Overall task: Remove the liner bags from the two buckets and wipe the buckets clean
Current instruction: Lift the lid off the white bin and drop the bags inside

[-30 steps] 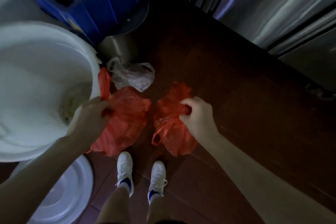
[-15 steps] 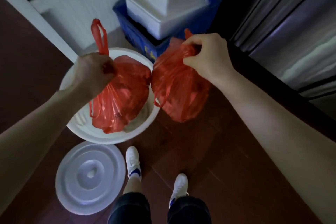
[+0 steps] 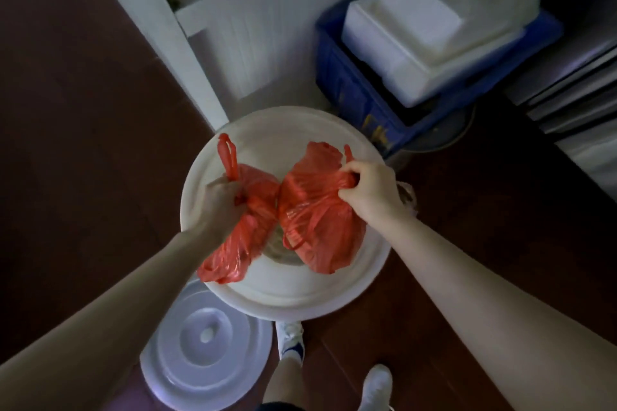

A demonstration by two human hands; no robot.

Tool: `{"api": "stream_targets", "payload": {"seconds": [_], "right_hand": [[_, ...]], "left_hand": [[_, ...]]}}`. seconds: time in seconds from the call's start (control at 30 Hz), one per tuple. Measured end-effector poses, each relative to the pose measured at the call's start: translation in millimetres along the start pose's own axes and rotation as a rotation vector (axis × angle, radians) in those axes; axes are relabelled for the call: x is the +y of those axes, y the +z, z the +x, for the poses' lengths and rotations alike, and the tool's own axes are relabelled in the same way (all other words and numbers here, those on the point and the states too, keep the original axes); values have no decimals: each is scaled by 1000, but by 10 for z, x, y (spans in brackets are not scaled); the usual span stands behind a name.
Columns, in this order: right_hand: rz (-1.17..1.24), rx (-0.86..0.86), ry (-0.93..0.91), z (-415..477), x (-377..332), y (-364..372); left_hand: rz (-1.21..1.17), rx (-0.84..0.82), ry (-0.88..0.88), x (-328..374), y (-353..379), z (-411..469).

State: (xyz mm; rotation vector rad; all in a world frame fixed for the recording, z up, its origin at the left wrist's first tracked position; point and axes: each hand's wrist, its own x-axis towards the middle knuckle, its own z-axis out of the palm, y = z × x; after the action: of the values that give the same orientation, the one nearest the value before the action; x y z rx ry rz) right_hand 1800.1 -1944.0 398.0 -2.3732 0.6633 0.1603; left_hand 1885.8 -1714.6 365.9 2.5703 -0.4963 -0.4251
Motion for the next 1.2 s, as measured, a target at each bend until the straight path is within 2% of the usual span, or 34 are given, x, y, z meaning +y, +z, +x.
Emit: {"api": "stream_targets", "payload": {"seconds": [0.1,0.37,0.5,0.63,0.7,0.83,1.0,1.2], "right_hand": [[2,-62,60,264,133,547],[-90,-141,161,887,844,1764],[-158,-200,210,1108,1232,2195],[-180,-340,251,1186,1449,2478],[-153,-419,247,1159,1431,2511],[-243,-513,146,959,1265,2397],[-262,-480,16,673,1074,2173],[-297,-491,-185,226,952,1862]], "left_hand": [[-77,33,-10,-326,355,182],[-147,-109,-83,-1154,1478,717],[-54,-201,-128,-1479,1996,745],[34,-291,-217,-1653,2345,760],[64,-380,-262,-1664,2394,774],[140,-475,-184,-1523,2232,677],[163,-397,-161,-1410,1929,399],[104,-210,-225,-1297,1590,-304]]}}
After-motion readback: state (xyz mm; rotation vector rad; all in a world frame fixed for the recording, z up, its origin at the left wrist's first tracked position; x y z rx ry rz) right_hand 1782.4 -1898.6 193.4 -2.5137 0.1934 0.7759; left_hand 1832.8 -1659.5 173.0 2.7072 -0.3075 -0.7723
